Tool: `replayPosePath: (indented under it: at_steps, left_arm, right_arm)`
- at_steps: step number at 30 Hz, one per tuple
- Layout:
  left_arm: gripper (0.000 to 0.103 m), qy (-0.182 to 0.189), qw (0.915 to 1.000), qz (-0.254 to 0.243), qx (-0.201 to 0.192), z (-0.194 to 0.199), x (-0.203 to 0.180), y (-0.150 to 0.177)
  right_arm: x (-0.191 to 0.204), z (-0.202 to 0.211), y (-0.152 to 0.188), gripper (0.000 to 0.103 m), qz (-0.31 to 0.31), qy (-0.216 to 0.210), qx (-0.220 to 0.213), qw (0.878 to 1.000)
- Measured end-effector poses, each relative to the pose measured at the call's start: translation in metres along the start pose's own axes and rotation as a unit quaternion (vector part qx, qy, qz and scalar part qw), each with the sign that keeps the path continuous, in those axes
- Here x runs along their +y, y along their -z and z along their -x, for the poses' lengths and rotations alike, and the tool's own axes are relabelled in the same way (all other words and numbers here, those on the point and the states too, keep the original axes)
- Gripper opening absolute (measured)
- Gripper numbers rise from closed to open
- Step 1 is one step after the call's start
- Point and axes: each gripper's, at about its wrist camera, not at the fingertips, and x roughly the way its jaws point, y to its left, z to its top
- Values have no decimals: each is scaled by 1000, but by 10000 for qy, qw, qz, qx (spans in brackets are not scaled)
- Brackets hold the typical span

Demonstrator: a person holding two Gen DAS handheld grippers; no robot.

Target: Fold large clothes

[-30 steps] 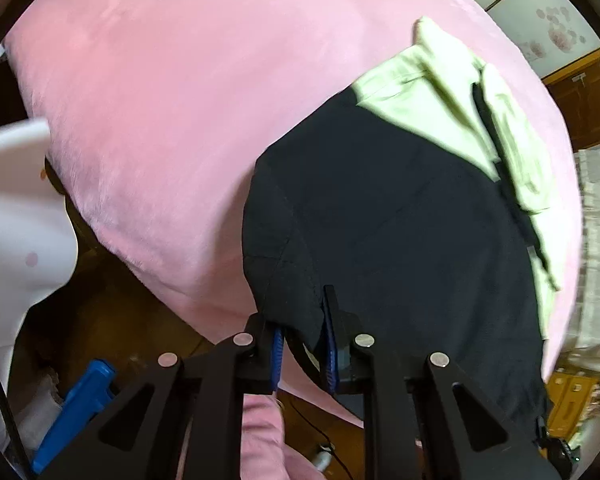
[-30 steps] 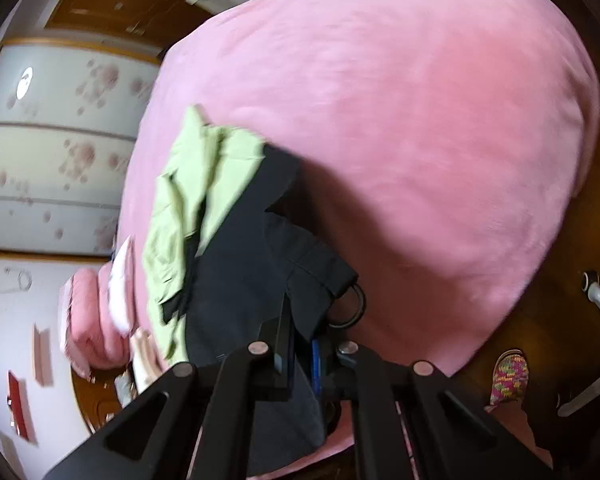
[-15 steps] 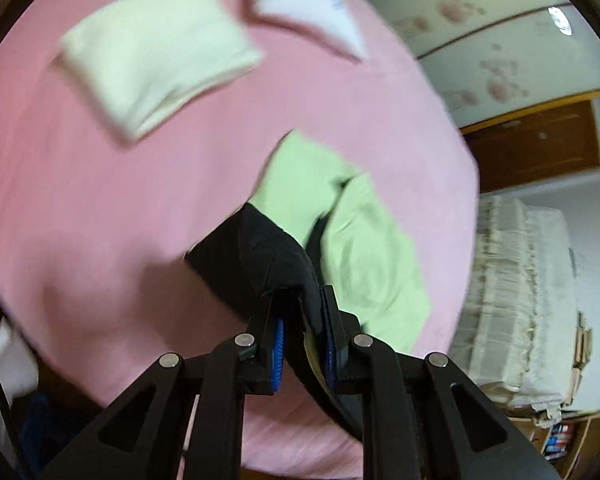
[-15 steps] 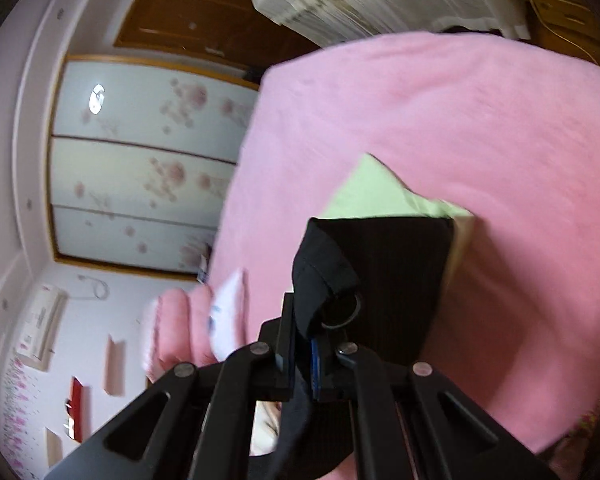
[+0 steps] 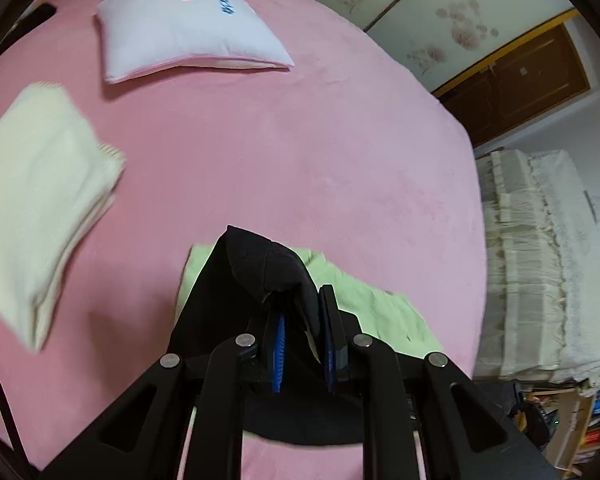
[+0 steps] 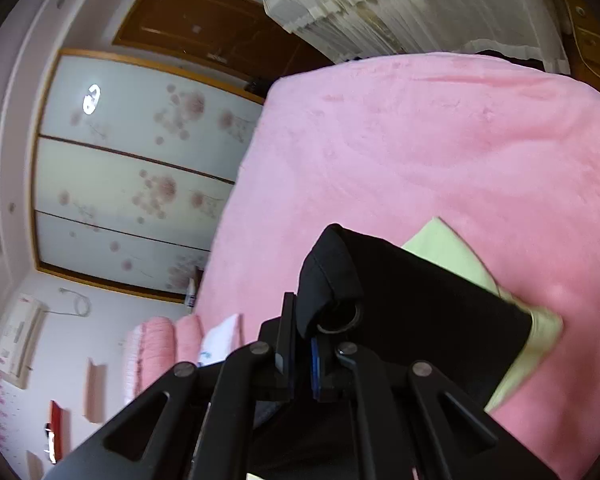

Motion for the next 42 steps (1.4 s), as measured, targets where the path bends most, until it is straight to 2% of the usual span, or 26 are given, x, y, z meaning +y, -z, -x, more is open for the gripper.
replayPosePath:
  at_steps: [4, 6, 7, 8, 9, 10, 12, 14, 17, 21, 24, 26, 28, 30, 32, 33, 34, 35, 39, 42]
  left_arm:
    - [13, -11, 9999, -100, 5, -49, -11, -21]
    - [14, -185, 9992, -349, -14, -68, -14, -20]
    - [19, -241, 9988, -434, -10, -75, -16, -22]
    - [25, -343, 9983, -474, -23, -82, -17, -25]
    - [42, -463, 9974, -537, -130, -88, -18, -30]
    - [65, -623, 9957, -620, -303, -88, -20, -32]
    - [81, -777, 9923, -775, -566, -79, -12, -28]
    - [81, -805, 9906, -934, -598, -75, -2, -21]
    - [81, -1225, 9855, -1084, -461, -74, 19, 3]
    - [81, -1802, 9767, -1162, 99, -88, 59, 45]
    - [81, -1973, 9734, -1059, 475, -99, 84, 76]
    - [81, -2030, 9717, -1010, 664, -107, 95, 94]
    - [81, -2016, 9711, -1019, 765, -112, 100, 105]
    - [81, -1964, 9703, -1128, 849, -119, 101, 115]
    - [78, -1865, 9711, -1253, 804, -121, 99, 120]
    - [60, -1797, 9722, -1334, 690, -120, 96, 122]
    - [29, -1731, 9732, -1377, 635, -119, 94, 124]
    - [20, -1658, 9745, -1365, 654, -121, 91, 128]
    - [7, -1846, 9710, -1411, 565, -123, 93, 138]
    - [4, -1930, 9722, -1218, 520, -115, 99, 155]
  right_arm:
    - [-4, -48, -20, 5, 243, 336, 89, 9991]
    - [-7, -77, -32, 6, 370, 560, 208, 9975]
    - [-10, -87, -34, 9, 412, 613, 259, 9969]
    - [-11, -98, -37, 10, 460, 716, 307, 9959]
    - [-13, -107, -38, 12, 526, 861, 364, 9942]
    - [-14, -115, -40, 13, 639, 979, 399, 9923]
    - [-20, -125, -38, 21, 812, 1074, 416, 9900]
    - [-30, -127, -35, 28, 908, 988, 482, 9898]
    - [-45, -123, -27, 40, 1348, 1175, 612, 9820]
    - [-66, -100, -11, 43, 2348, 1779, 702, 9530]
    - [-89, -76, 5, 54, 2946, 2171, 801, 9272]
    - [-102, -65, 13, 57, 3154, 2331, 889, 9156]
    - [-114, -54, 22, 57, 3262, 2336, 1012, 9104]
    - [-126, -45, 31, 57, 3268, 2252, 1130, 9109]
    - [-131, -39, 35, 57, 3280, 2109, 1220, 9127]
    - [-132, -37, 38, 57, 3295, 2063, 1231, 9131]
    - [-132, -37, 41, 57, 3326, 2030, 1228, 9127]
    - [-133, -37, 43, 57, 3348, 2017, 1236, 9121]
    - [-135, -45, 48, 57, 3326, 1962, 1393, 9118]
    - [-133, -51, 53, 57, 3280, 1877, 1496, 9137]
